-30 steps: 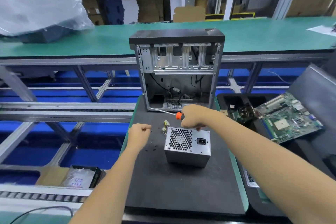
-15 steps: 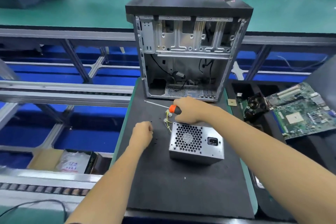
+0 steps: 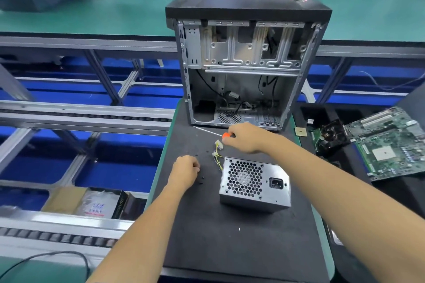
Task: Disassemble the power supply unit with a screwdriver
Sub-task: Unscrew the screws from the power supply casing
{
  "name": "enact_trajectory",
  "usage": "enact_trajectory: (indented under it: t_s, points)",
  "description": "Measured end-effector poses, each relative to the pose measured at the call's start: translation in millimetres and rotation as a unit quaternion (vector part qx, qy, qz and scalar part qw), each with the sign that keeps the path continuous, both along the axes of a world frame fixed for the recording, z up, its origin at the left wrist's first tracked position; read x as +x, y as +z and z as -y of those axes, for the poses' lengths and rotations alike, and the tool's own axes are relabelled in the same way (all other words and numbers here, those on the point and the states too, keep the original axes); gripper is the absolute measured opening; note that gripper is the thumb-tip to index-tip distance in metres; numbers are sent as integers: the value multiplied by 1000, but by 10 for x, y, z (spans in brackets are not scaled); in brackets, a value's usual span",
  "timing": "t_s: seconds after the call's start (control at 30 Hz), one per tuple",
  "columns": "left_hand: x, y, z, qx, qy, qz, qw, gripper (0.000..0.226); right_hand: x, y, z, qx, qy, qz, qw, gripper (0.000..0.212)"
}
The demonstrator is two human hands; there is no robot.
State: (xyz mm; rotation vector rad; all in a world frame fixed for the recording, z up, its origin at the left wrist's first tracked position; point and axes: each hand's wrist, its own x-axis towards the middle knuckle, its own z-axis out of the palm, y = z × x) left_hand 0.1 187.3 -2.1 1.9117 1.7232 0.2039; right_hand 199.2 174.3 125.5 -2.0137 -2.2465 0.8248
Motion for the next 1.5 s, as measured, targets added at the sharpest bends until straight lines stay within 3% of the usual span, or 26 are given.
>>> enact_trajectory:
  t_s: [0.1,0.27,0.4,0.53,0.67,0.93,1.07,1.17,1.3,1.43,1.5]
  points:
    - [5,20,19,20,20,18,999,13,91,-40,-33,7,-40,13,999,29]
    - [172,240,-26,170,24,101,980,15,488,-113,-40,-29,-156,32,987,38]
    - [476,441,-59,92,1,125,988,15,770,-264,71,-109,-210,80,968,31]
    - [662,416,-46,-8,6,121,993,19,882,-398,187,-190,-215,94,953,21]
    - [696,349,-2,-98,50,170,979,30,853,-500,238,-317,-173,105,926,15]
    - [679,316,29,-204,125,212,948,20,854,-709,234,-278,-203,102,934,15]
    - [693,315,19,-202,136,191,951,18,813,-654,256,-252,-231,85,936,29]
    - [692,332,50,-198,137,178,954,16,797,-534,293,-205,-261,91,939,22]
    - [677,350,132,-199,146,185,951,29,760,-412,451,-347,-279,18,895,39]
    - [651,451,279,-224,145,226,937,22,668,-357,640,-366,-278,-45,887,18]
    - [616,507,399,-245,143,248,926,21,622,-363,743,-376,-271,-77,883,24]
